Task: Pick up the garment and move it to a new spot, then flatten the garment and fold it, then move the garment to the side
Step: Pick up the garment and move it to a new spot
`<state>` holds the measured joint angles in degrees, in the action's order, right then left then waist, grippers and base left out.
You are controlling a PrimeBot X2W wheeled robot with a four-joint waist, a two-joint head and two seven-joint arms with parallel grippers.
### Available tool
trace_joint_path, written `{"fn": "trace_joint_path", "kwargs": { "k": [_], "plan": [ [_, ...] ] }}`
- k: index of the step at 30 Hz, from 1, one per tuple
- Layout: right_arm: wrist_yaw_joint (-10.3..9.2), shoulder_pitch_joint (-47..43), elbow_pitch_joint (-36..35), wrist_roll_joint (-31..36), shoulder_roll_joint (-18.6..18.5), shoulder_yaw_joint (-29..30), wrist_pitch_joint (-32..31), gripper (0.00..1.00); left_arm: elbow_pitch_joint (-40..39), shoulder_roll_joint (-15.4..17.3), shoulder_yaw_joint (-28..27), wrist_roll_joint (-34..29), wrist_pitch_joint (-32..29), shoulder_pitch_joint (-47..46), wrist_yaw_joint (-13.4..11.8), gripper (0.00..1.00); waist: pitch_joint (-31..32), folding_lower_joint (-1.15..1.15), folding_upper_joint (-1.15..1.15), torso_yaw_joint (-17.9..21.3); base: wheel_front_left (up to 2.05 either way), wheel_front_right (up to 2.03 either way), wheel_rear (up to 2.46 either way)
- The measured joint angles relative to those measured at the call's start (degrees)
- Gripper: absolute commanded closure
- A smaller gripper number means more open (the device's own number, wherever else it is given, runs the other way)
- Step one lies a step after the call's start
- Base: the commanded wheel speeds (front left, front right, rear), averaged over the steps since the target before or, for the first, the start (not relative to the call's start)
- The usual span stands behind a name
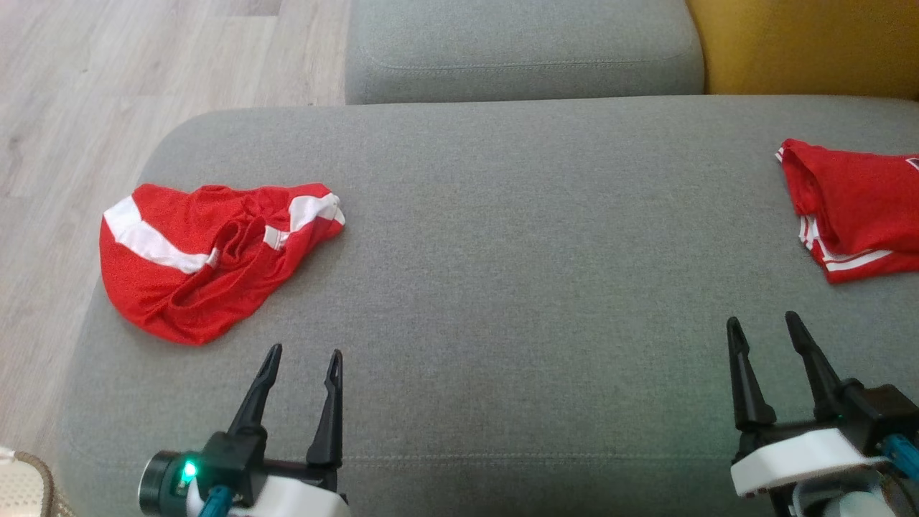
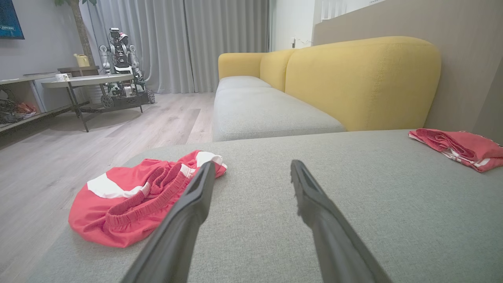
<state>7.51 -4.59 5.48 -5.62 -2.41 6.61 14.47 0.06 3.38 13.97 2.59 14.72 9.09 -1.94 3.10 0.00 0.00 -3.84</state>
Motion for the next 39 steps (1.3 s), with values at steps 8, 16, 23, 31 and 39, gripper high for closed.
{"fn": "trace_joint_path", "kwargs": {
  "k": [8,16,23,31,39],
  "plan": [
    [0.00,-0.79,-0.01,0.00,0.00,-0.04,0.00,0.00,0.02,-0.02,0.02,0.00,0.00,-0.02,0.00,0.00,-0.18,0.00,0.00,-0.93,0.00,0.00,0.00],
    [0.00,-0.94,-0.02,-0.01,0.02,-0.64,0.00,0.00,-0.45,-0.03,0.01,0.01,0.00,-0.04,-0.07,0.00,-0.12,0.00,0.00,-4.44,0.00,0.00,0.00],
    [0.00,-2.20,-0.29,-0.51,0.10,-1.37,-0.01,0.00,-1.76,-0.03,-0.04,0.09,0.00,-0.04,-0.19,0.00,0.10,0.00,0.00,-10.01,0.00,0.00,0.00],
    [0.00,-2.21,-0.30,-0.58,0.15,-1.75,-0.01,0.00,-2.08,-0.03,-0.44,0.09,0.00,0.02,-0.22,0.00,0.08,0.00,0.00,-16.31,0.00,0.00,0.00],
    [0.00,-2.22,-0.27,-0.86,0.16,-1.81,-0.01,0.00,-2.66,-0.03,-1.66,0.02,0.00,0.09,-0.04,0.00,0.18,0.00,0.00,-21.73,0.00,0.00,0.00]
  ]
}}
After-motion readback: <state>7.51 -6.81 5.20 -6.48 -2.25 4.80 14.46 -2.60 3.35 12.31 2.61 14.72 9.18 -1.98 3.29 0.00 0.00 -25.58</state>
